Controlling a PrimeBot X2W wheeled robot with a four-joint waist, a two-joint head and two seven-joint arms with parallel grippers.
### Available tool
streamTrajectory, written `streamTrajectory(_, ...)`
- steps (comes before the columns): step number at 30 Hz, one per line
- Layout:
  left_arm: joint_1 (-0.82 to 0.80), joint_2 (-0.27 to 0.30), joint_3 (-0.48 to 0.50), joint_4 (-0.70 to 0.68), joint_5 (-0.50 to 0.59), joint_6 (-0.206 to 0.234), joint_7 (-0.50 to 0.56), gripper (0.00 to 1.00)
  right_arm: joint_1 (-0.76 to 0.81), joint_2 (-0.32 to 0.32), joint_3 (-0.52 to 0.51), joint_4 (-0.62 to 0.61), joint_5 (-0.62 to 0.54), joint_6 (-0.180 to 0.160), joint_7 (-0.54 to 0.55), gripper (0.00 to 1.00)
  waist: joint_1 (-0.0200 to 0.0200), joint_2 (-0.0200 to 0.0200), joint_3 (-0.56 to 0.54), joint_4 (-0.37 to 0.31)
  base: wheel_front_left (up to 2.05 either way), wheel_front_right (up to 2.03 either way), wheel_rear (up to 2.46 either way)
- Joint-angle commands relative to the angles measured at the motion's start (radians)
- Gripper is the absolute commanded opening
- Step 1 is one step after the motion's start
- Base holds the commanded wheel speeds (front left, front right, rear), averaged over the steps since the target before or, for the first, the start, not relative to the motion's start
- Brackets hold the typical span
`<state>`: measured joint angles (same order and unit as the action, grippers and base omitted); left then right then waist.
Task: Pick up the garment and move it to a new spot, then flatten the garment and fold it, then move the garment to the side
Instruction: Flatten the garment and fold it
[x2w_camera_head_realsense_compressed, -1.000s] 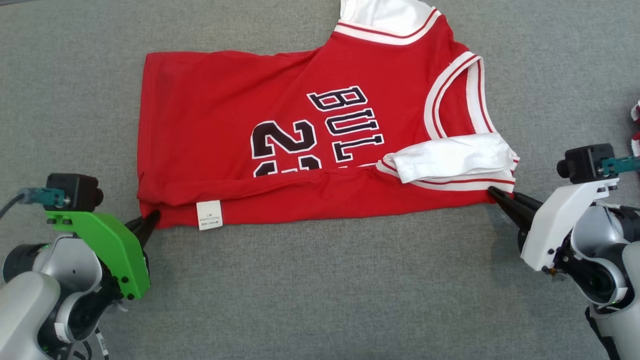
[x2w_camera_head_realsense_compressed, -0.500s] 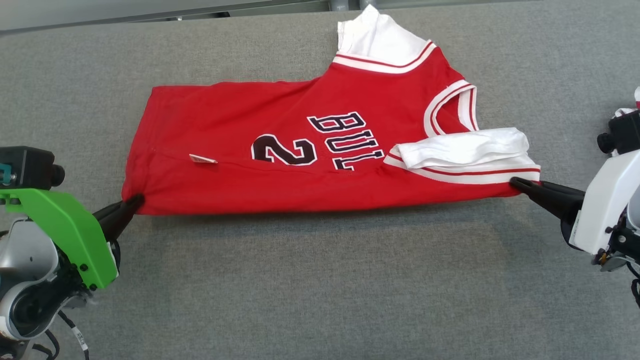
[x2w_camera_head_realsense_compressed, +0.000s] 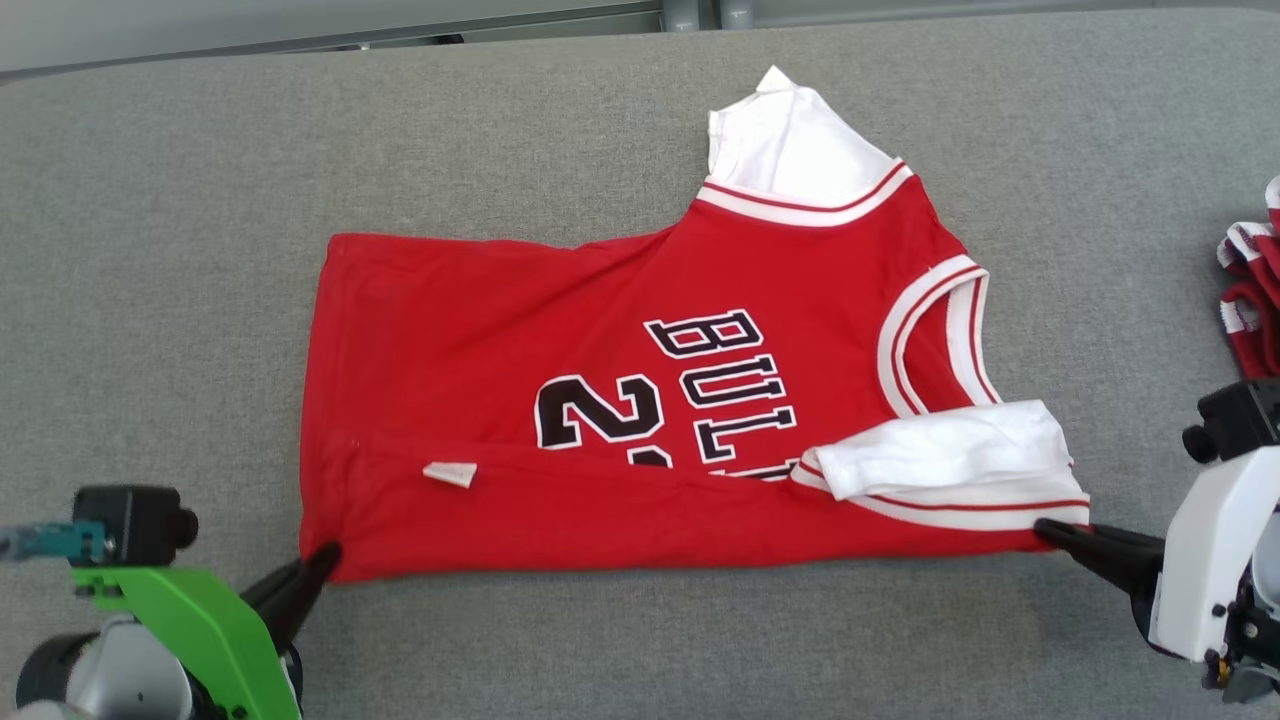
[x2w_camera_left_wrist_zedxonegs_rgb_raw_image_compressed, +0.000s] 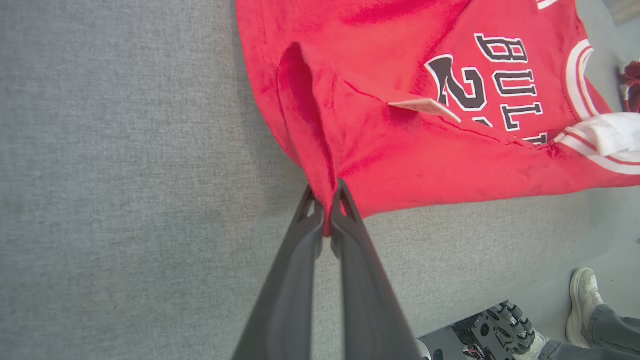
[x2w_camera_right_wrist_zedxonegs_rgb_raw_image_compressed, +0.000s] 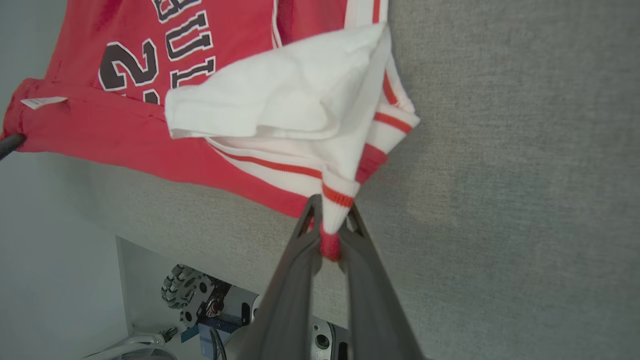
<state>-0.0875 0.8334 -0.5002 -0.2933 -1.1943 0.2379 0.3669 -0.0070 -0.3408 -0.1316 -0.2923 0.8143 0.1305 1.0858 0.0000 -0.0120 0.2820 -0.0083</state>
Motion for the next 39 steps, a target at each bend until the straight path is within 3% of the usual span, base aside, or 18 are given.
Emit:
streamTrajectory(1, 0.024, -0.001, -0.003, -0.006, 0.013, 0.007, -0.015, 0.0, 0.019, -0.005, -0.005, -0.011, -0.008, 0.0, -0.01, 0.0, 0.0, 0.012, 0.001, 0.002, 0.0, 0.0, 0.0)
streamTrajectory(9, 0.16, -0.047, -0.046, -0.014, 0.049, 0.016, -0.12, 0.0, 0.189, -0.043, -0.046, -0.042, -0.031, 0.0, -0.086, 0.0, 0.0, 0.012, 0.001, 0.03, 0.0, 0.0, 0.0)
streamTrajectory(17, 0.18, -0.08, -0.076, 0.033, 0.056, 0.007, -0.134, 0.02, 0.228, -0.061, -0.008, 0.005, -0.067, 0.0, -0.177, 0.0, 0.0, 0.012, -0.014, 0.039, 0.0, 0.0, 0.0)
streamTrajectory(18, 0.181, -0.083, -0.079, 0.036, 0.055, 0.007, -0.135, 0.07, 0.227, -0.063, -0.002, 0.011, -0.072, 0.0, -0.187, 0.0, 0.0, 0.012, -0.016, 0.038, 0.0, 0.0, 0.0)
streamTrajectory(20, 0.183, -0.089, -0.082, 0.041, 0.057, 0.009, -0.142, 0.45, 0.226, -0.069, 0.008, 0.022, -0.083, 0.0, -0.205, 0.0, 0.0, 0.012, -0.02, 0.035, 0.0, 0.0, 0.0)
streamTrajectory(21, 0.183, -0.092, -0.08, 0.042, 0.06, 0.013, -0.146, 1.0, 0.227, -0.071, 0.009, 0.026, -0.086, 0.0, -0.215, 0.05, 0.0, 0.012, -0.021, 0.035, 0.0, 0.0, 0.0)
streamTrajectory(22, 0.184, -0.095, -0.08, 0.044, 0.061, 0.018, -0.15, 1.0, 0.227, -0.071, 0.014, 0.03, -0.089, 0.0, -0.222, 0.35, 0.0, 0.012, -0.022, 0.033, 0.0, 0.0, 0.0)
streamTrajectory(23, 0.185, -0.098, -0.082, 0.046, 0.063, 0.019, -0.152, 1.0, 0.228, -0.073, 0.017, 0.034, -0.091, 0.0, -0.228, 0.48, 0.0, 0.012, -0.023, 0.032, 0.0, 0.0, 0.0)
streamTrajectory(24, 0.186, -0.102, -0.083, 0.046, 0.066, 0.021, -0.157, 1.0, 0.229, -0.077, 0.018, 0.036, -0.095, 0.0, -0.238, 0.92, 0.0, 0.012, -0.024, 0.03, 0.0, 0.0, 0.0)
streamTrajectory(25, 0.187, -0.106, -0.085, 0.047, 0.071, 0.026, -0.161, 1.0, 0.23, -0.078, 0.019, 0.038, -0.1, 0.0, -0.244, 1.0, 0.0, 0.012, -0.026, 0.029, 0.0, 0.0, 0.0)
streamTrajectory(33, 0.2, -0.078, -0.068, 0.035, 0.116, 0.066, -0.194, 1.0, 0.227, -0.107, -0.002, 0.011, -0.098, 0.0, -0.274, 1.0, 0.0, 0.012, -0.046, 0.019, 0.0, 0.0, 0.0)
streamTrajectory(39, 0.107, -0.025, -0.037, 0.029, 0.182, 0.09, -0.191, 1.0, 0.095, -0.126, -0.017, -0.021, -0.166, 0.0, -0.35, 1.0, 0.0, 0.012, -0.008, 0.022, 0.0, 0.0, 0.0)
